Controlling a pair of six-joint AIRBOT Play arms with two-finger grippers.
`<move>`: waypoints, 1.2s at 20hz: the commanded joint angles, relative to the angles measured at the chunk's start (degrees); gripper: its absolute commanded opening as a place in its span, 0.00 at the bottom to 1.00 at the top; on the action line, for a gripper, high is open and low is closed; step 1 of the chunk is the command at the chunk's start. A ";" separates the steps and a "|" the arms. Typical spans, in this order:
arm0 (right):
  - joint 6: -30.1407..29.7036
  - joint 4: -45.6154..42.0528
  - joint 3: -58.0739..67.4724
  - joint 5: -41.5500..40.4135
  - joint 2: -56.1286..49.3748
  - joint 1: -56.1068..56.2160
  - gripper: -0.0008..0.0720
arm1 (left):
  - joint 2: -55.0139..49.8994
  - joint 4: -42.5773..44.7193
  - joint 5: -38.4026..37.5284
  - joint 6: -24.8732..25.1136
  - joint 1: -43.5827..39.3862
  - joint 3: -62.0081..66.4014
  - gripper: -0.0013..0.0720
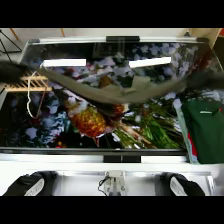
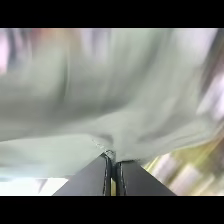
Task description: Fold the shirts.
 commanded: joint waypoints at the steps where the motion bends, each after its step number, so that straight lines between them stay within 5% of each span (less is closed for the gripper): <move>1: -3.13 -8.22 22.21 -10.51 8.98 -0.04 0.10 | 0.13 0.17 0.11 0.04 1.03 25.16 0.05; 5: 0.26 -10.29 28.26 -13.38 16.85 -0.04 0.10 | 4.76 0.20 -0.02 0.02 0.98 33.68 0.05; 12: 5.57 -23.54 28.20 1.51 18.03 -0.04 0.10 | 11.74 12.57 -11.89 -4.79 0.98 27.36 0.05; 18: 9.22 -20.57 21.90 19.23 7.02 -0.04 0.10 | 9.16 15.39 -13.55 -4.72 0.98 10.49 0.05; 21: 10.69 -11.19 5.97 14.67 0.07 1.70 0.10 | 3.76 15.39 -10.49 -4.26 0.98 -3.19 0.05; 24: 9.84 -18.10 -2.38 3.69 -10.34 10.43 0.10 | -5.75 16.15 -3.08 -4.31 1.07 -10.99 0.05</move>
